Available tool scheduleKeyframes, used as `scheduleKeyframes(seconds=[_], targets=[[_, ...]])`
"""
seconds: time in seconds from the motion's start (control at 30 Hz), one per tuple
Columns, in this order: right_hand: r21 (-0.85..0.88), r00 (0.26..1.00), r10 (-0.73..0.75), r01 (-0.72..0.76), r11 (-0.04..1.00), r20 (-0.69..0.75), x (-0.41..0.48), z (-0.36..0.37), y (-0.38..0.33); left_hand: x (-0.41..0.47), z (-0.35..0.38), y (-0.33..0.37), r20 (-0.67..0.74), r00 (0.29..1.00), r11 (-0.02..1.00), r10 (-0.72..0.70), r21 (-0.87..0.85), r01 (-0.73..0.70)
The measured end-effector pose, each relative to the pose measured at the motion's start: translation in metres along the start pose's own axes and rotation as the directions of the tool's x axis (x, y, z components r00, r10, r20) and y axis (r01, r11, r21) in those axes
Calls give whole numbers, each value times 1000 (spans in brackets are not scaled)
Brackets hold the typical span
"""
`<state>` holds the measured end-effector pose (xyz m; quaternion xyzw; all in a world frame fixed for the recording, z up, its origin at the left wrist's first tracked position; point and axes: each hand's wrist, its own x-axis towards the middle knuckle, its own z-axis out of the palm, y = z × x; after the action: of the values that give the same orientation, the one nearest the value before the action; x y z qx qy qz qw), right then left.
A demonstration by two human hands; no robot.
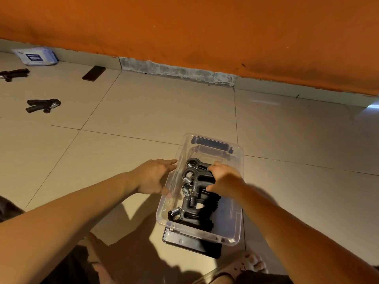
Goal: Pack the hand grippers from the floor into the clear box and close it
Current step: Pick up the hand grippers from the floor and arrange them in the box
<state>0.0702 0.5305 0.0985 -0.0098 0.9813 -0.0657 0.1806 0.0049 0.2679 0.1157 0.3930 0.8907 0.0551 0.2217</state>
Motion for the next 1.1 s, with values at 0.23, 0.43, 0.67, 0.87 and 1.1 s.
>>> scheduleKeyframes(seconds=[0.23,0.43,0.67,0.87,1.1], targets=[[-65,997,-26,31,997,71,14,38,3,-5,5,-13,33,998,997,62,-56,-60],[27,994,-26,23,999,109,25,59,2,-6,6,-15,14,998,985,60,-163,-57],[71,995,16,-23,997,100,25,62,5,-7,6,-13,-5,999,982,51,-184,-51],[213,986,86,-115,970,141,24,56,4,-7,5,-14,-3,999,983,40,-181,-40],[318,966,155,-217,923,209,15,43,-1,-8,6,-13,-16,1000,987,13,-159,-16]])
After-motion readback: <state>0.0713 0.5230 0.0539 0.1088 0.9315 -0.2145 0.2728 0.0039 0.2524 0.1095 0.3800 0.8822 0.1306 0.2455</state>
